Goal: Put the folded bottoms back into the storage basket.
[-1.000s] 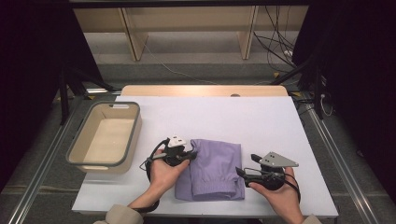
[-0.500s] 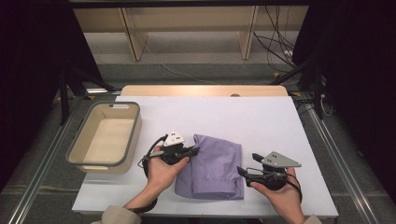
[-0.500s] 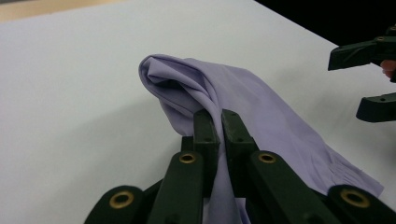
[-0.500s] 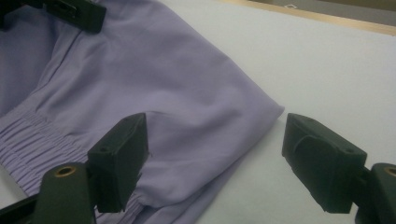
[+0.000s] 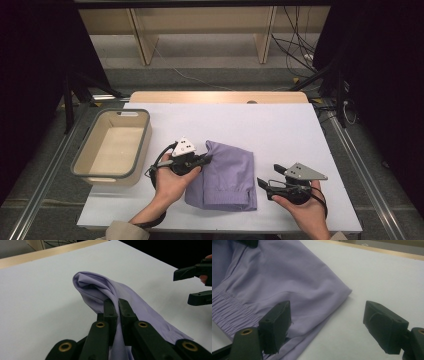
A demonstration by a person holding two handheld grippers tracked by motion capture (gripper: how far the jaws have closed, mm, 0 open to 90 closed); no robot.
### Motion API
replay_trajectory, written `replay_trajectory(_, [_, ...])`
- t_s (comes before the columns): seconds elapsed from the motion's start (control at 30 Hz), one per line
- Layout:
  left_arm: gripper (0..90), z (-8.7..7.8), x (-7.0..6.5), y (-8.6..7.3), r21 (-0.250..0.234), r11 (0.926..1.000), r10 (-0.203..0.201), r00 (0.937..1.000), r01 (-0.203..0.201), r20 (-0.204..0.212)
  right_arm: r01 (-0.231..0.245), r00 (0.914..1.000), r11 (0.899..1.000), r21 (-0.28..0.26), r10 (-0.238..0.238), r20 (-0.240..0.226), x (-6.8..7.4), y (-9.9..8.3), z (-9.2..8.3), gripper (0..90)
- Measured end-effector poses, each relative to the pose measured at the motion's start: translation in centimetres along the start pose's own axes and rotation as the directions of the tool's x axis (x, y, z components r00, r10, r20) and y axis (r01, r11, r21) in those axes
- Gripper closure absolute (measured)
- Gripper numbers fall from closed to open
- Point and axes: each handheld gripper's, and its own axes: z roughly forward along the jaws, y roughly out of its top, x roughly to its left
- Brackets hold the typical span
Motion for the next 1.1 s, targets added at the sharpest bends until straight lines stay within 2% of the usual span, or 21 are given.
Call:
replay_trajectory(0.73, [85.5, -0.9, 0.1, 0.9, -0.023, 0.998, 0.058, 0.998, -0.058, -0.027, 0.003, 1.0, 1.0, -0.006, -0.003, 0.0, 0.0, -0.1, -0.2, 23.3])
replay_trajectory(1.1, [85.4, -1.4, 0.1, 1.3, -0.036, 0.9905, 0.13, 0.9894, -0.133, -0.064, 0.002, 1.0, 1.0, -0.006, -0.002, -0.003, 0.1, -0.1, -0.1, 23.3])
